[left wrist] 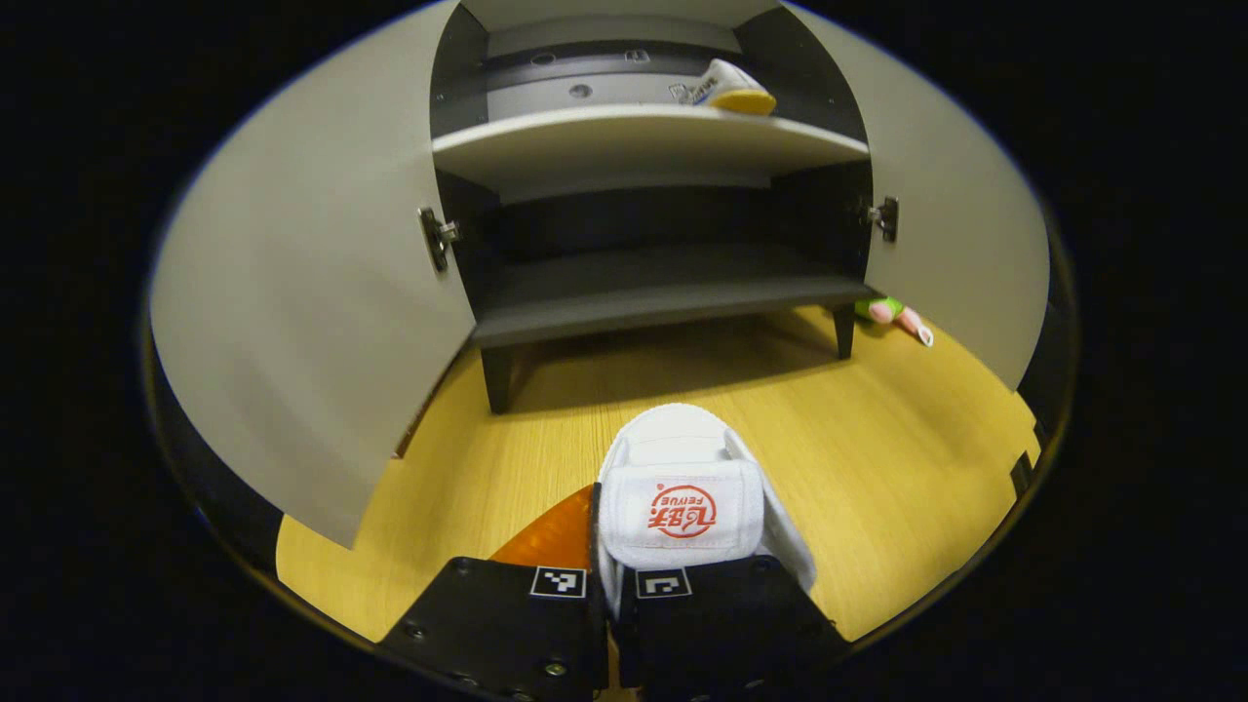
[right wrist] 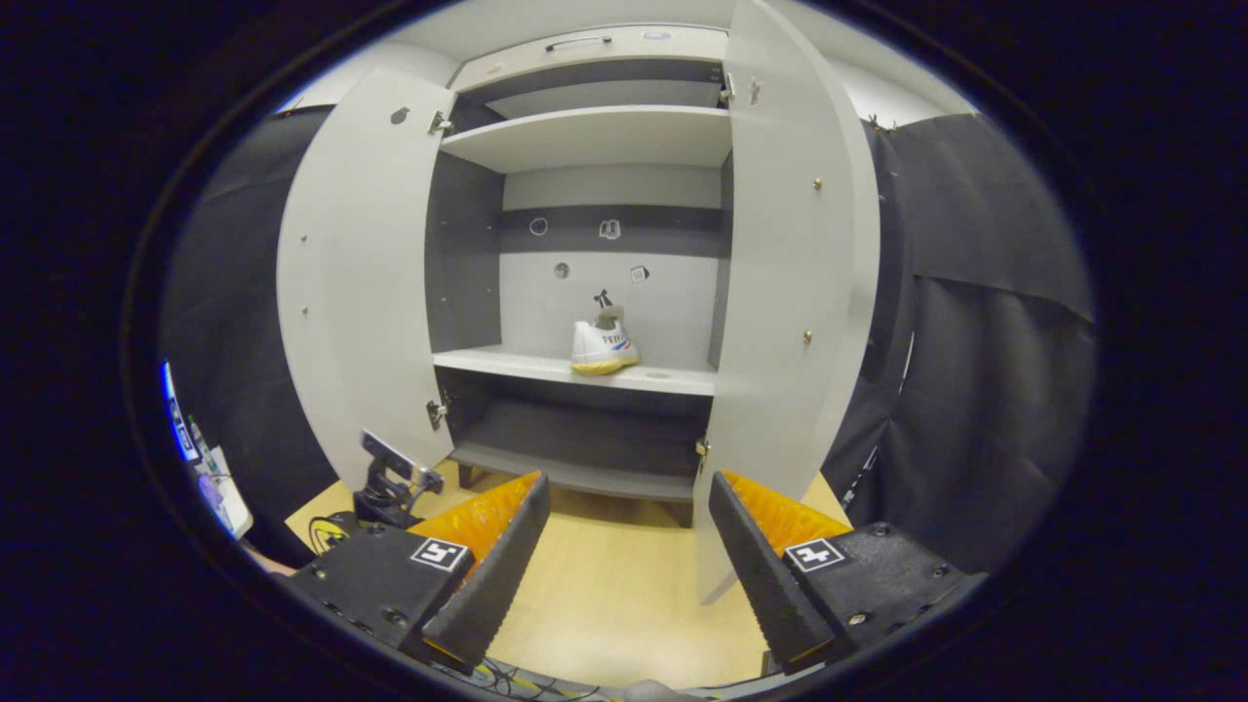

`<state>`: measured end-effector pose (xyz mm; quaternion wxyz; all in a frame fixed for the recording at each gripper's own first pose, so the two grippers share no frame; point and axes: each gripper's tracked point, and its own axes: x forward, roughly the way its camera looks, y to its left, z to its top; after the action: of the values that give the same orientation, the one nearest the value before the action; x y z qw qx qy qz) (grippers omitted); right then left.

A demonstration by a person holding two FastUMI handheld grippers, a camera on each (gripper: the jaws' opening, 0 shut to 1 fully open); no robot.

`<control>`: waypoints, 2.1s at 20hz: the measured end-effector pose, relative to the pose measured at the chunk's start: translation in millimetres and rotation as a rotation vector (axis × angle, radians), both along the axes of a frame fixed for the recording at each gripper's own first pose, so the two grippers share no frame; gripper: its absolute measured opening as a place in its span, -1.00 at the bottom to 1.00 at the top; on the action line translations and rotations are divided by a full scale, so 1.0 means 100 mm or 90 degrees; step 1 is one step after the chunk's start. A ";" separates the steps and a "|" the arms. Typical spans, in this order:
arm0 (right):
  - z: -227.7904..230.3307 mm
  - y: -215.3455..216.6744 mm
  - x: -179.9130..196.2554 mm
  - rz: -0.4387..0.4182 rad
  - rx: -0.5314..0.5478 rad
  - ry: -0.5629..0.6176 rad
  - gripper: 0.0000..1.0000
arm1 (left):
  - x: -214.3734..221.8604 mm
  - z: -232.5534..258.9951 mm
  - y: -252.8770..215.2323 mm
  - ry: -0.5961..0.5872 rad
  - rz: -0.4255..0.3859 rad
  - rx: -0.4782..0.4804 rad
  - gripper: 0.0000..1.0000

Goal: Grab one shoe with the right hand and put it into the shoe cabinet, grab the other shoe with the left hand and put it into the shoe cabinet; then close the right door with the right hand and the left door with the left hand.

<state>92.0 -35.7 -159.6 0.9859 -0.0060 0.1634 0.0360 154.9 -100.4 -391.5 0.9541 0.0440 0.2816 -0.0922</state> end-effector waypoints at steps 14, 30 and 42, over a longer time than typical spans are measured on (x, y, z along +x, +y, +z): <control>0.29 0.35 0.17 0.095 0.039 -0.068 1.00 | 1.37 2.63 0.24 -0.188 0.087 0.011 -0.92; -0.06 0.13 0.06 0.078 0.027 -0.004 1.00 | 3.63 2.43 -0.05 -0.157 0.118 0.033 -0.92; -0.10 0.12 0.07 0.073 0.034 0.024 1.00 | 3.63 1.76 -0.06 0.052 0.066 -0.015 -0.67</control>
<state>99.1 -23.6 -169.7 0.9788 0.0117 0.1803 0.0969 518.1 -106.2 -215.1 0.9458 0.0144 0.3210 -0.0478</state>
